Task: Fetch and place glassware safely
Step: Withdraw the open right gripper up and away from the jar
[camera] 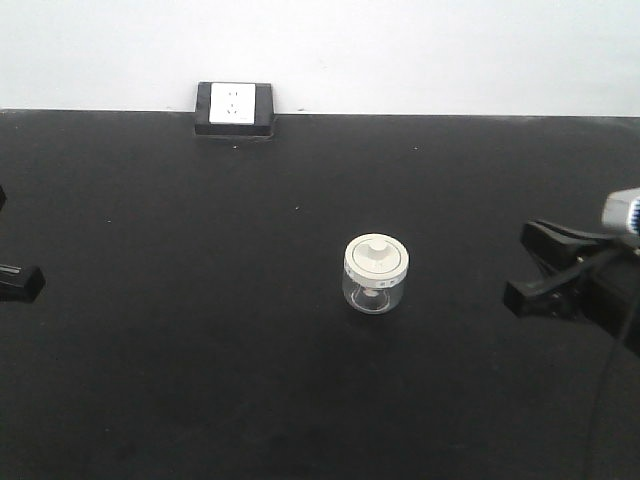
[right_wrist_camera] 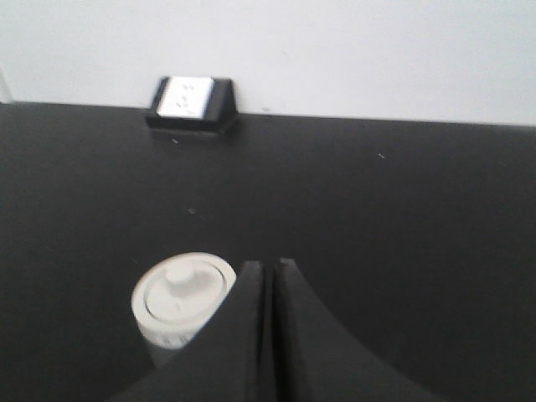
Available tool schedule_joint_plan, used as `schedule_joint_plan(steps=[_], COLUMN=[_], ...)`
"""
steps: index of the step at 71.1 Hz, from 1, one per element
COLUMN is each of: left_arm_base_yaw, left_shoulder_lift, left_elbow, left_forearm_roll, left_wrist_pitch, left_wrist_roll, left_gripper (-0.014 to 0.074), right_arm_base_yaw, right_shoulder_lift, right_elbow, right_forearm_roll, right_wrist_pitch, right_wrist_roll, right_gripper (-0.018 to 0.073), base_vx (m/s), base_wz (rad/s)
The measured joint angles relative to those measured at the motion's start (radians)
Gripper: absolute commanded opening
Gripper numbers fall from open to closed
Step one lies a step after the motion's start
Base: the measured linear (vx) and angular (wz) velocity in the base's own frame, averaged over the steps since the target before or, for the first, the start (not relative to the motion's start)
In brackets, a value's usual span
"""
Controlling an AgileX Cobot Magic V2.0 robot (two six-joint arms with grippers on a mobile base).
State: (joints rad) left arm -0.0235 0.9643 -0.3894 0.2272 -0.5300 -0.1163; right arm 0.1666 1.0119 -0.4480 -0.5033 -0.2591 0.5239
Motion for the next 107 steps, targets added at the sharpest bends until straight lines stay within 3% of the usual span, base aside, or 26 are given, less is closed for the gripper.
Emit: schedule_joint_plan(steps=[19, 36, 107], left_arm_base_yaw=[0.0, 0.0, 0.0], left_shoulder_lift=[0.0, 0.0, 0.0], left_elbow=[0.0, 0.0, 0.0], left_forearm_roll=[0.0, 0.0, 0.0], left_wrist_pitch=[0.0, 0.0, 0.0], left_wrist_roll=[0.0, 0.0, 0.0], left_gripper=[-0.0007, -0.0007, -0.0007], right_arm_base_yaw=[0.0, 0.0, 0.0], right_shoulder_lift=[-0.206, -0.345, -0.381], right_elbow=[0.01, 0.01, 0.011], right_forearm_roll=[-0.017, -0.052, -0.06], right_wrist_pitch=[0.29, 0.449, 0.48], right_wrist_roll=[-0.005, -0.007, -0.007], right_gripper=[-0.0003, -0.0003, -0.0003], base_vx=[0.0, 0.0, 0.0], base_wz=[0.0, 0.0, 0.0])
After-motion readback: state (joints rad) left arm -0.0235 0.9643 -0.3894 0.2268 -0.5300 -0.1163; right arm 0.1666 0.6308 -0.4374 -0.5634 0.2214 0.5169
